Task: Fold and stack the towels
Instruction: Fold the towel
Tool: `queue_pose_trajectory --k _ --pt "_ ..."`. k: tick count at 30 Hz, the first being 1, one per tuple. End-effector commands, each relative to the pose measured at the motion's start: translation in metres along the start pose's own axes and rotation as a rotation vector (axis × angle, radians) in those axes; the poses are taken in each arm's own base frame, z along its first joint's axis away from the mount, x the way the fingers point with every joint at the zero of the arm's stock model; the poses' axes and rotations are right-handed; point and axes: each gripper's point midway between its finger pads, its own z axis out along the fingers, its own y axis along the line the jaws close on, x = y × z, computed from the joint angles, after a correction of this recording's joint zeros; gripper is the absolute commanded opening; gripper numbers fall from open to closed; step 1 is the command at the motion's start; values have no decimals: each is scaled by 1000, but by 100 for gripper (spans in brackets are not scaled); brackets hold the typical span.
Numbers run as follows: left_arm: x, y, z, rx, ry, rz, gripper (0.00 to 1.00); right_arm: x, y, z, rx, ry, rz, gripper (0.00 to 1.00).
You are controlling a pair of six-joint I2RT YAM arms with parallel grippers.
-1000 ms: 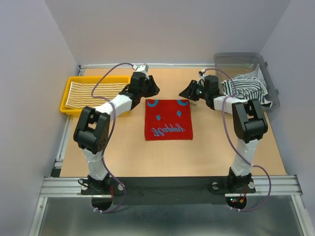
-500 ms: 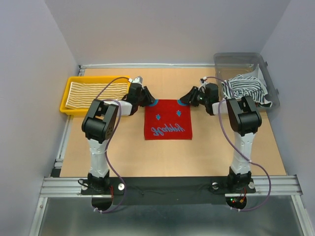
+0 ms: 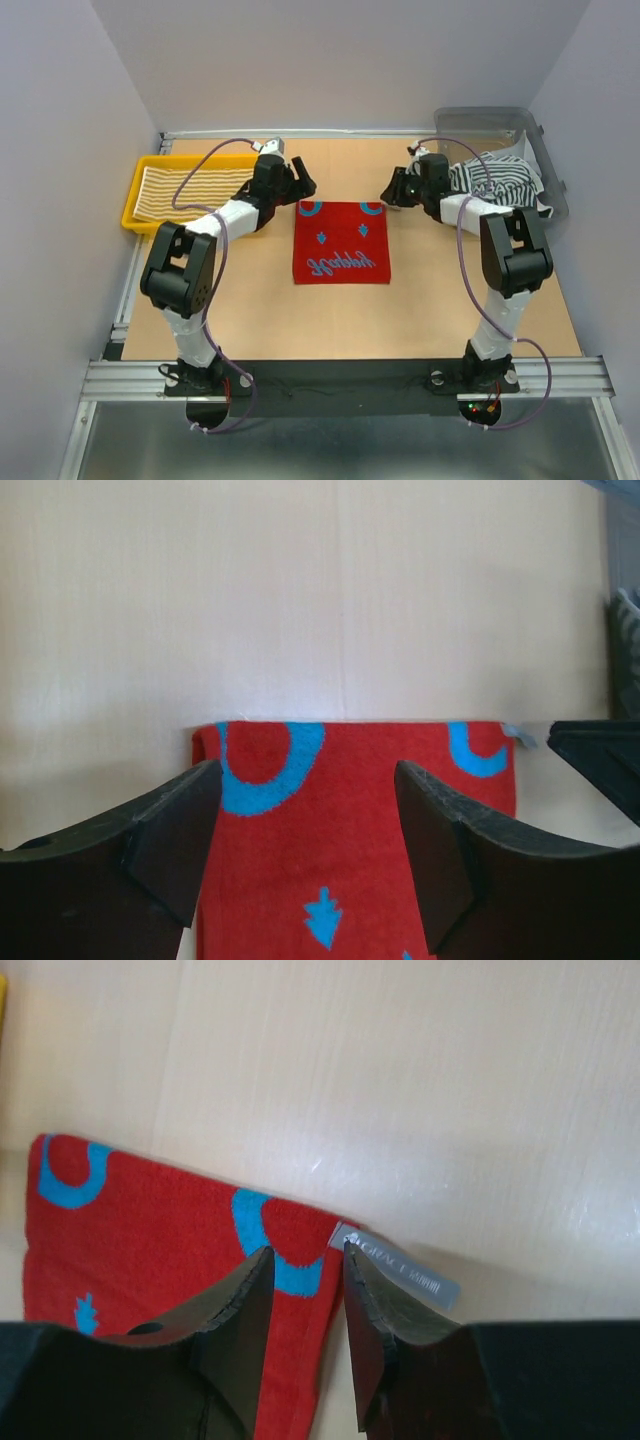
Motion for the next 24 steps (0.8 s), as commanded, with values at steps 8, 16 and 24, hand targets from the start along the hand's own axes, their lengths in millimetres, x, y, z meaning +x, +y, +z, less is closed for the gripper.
queue_pose_trajectory --k 8,16,24 --pt "-59 25 -136 -329 -140 158 96 73 77 -35 176 215 -365 57" --pt "-63 37 -205 -320 -220 274 96 145 109 -43 203 363 -394 57" --pt "-41 58 -224 -324 -260 283 96 209 94 -72 260 511 -389 57"
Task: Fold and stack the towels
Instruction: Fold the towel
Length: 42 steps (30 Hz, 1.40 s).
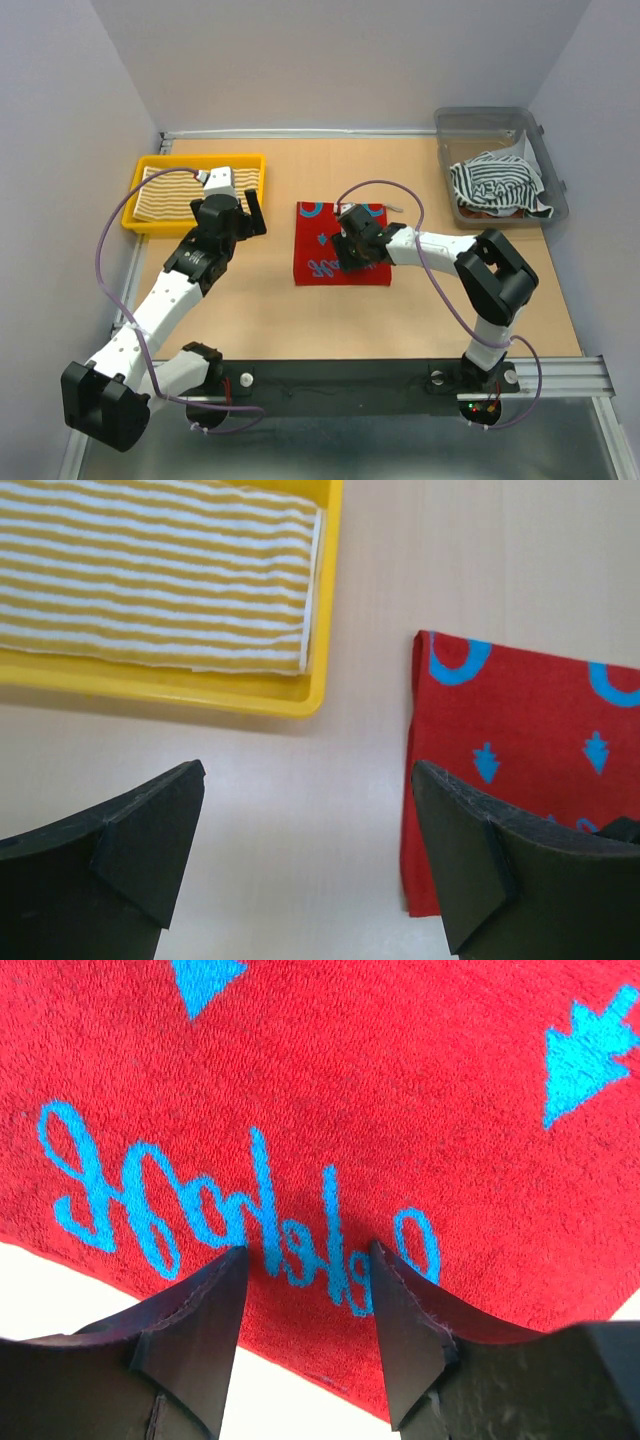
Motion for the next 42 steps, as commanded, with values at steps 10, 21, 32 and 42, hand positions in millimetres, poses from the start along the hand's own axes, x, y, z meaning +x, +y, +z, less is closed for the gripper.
queue_pose_trajectory --k 10,21,32,42 --pt "-10 9 -23 26 -100 23 96 120 30 -47 5 276 -10 57" --pt "0 -13 -21 169 -64 127 95 -12 -30 -105 -63 9 -95 60" --pt "13 -18 -12 194 -14 178 95 -45 -133 -70 -91 29 -100 54" --pt "21 -23 -6 213 21 192 95 -37 -139 -39 -178 85 -131 50"
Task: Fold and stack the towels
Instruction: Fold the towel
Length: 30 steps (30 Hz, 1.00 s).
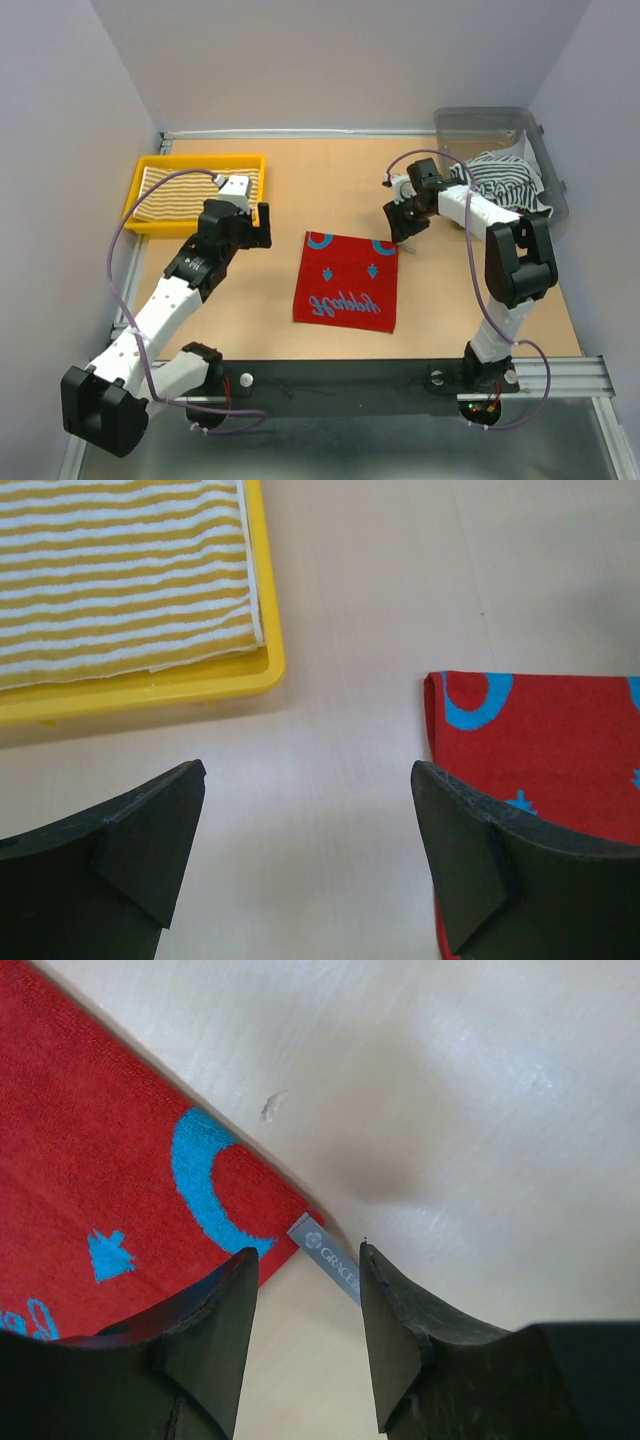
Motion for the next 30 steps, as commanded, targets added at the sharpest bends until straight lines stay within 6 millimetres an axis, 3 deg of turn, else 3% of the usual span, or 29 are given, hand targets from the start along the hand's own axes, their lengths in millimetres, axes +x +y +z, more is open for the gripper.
queue_pose_trajectory --k 1,8,16,17,18,21,23,25,26,28,29,30 --pt "-7 -9 4 44 -23 18 95 -19 4 0 -61 -40 -58 50" --pt "0 -17 14 84 17 28 95 -1 -6 22 -38 38 -51 50" --pt "-10 -39 26 184 42 61 95 23 -1 36 -77 99 -44 45" --pt "-7 -42 32 200 62 94 95 26 -1 37 -82 107 -43 42" --pt "-16 -44 33 208 53 107 95 30 1 38 -90 120 -39 39" --pt "-20 -48 49 210 91 157 95 35 6 38 -121 132 -40 37" --pt "-8 -56 63 238 160 179 95 39 13 37 -160 146 -46 37" --pt "-12 -62 72 260 173 204 95 44 16 35 -175 170 -53 37" --pt "0 -65 81 271 215 222 94 46 16 35 -179 182 -54 34" --pt "1 -73 88 299 243 258 94 53 16 35 -183 215 -55 28" --pt "18 -74 96 304 303 274 94 55 15 37 -182 228 -54 28" --pt "11 -79 100 313 301 289 94 56 14 38 -178 237 -53 27"
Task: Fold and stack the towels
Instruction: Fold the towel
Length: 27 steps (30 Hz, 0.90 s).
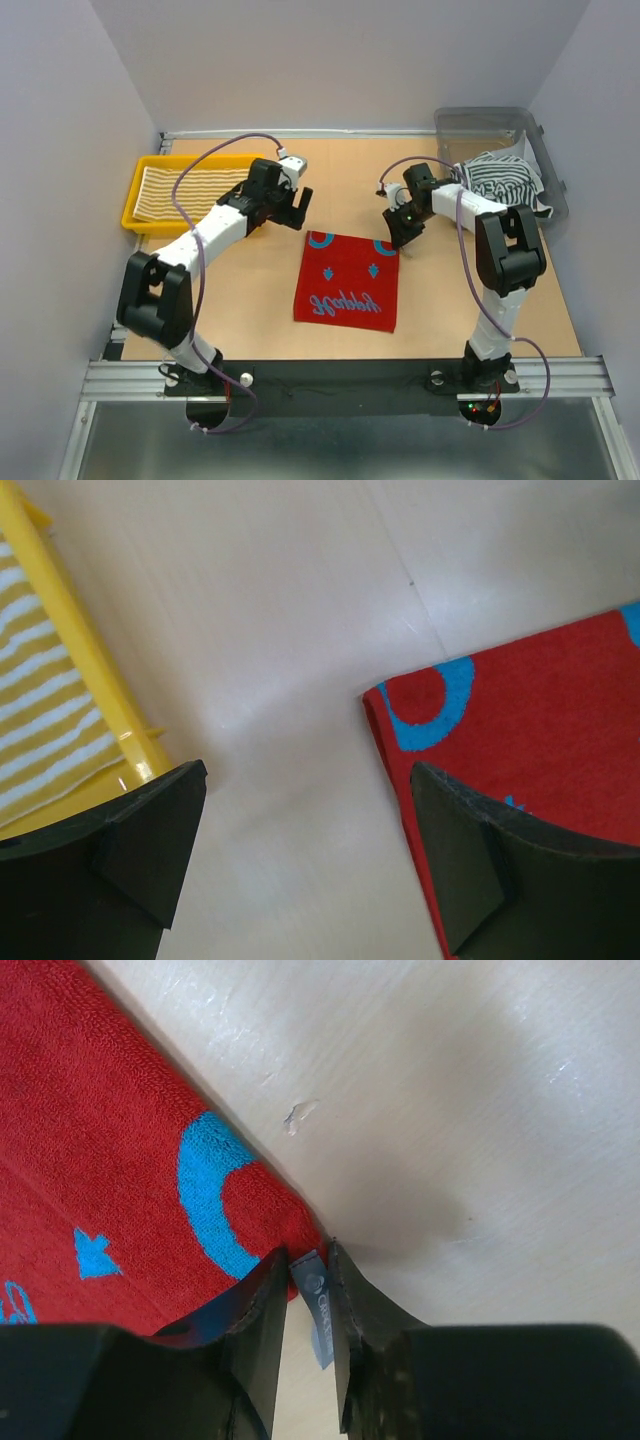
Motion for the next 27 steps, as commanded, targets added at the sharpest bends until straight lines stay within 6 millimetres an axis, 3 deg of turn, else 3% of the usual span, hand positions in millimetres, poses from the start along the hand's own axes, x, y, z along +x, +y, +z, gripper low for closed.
queue_pose_trajectory --k 1,2,7,10,13,16,17,23,27 --pt "-4 -14 14 68 69 102 93 39 8 14 -55 158 23 23" --pt "5 -13 26 70 106 119 93 38 6 14 -50 158 19 20" --pt "-1 -16 57 114 155 176 87 26 -3 12 -14 142 -10 1" --pt "-12 -20 68 158 141 227 84 20 -6 9 8 129 -36 0" --pt "-6 -29 81 231 175 271 81 16 -8 8 17 120 -42 0" --pt "12 -34 95 287 245 287 77 13 -9 8 29 117 -49 0" --pt "14 -35 97 295 254 290 72 12 -8 9 28 118 -52 1" --pt "38 -46 99 382 324 300 70 14 -7 13 29 125 -49 0" --pt "34 -46 98 381 304 305 65 15 -6 13 33 122 -49 1"
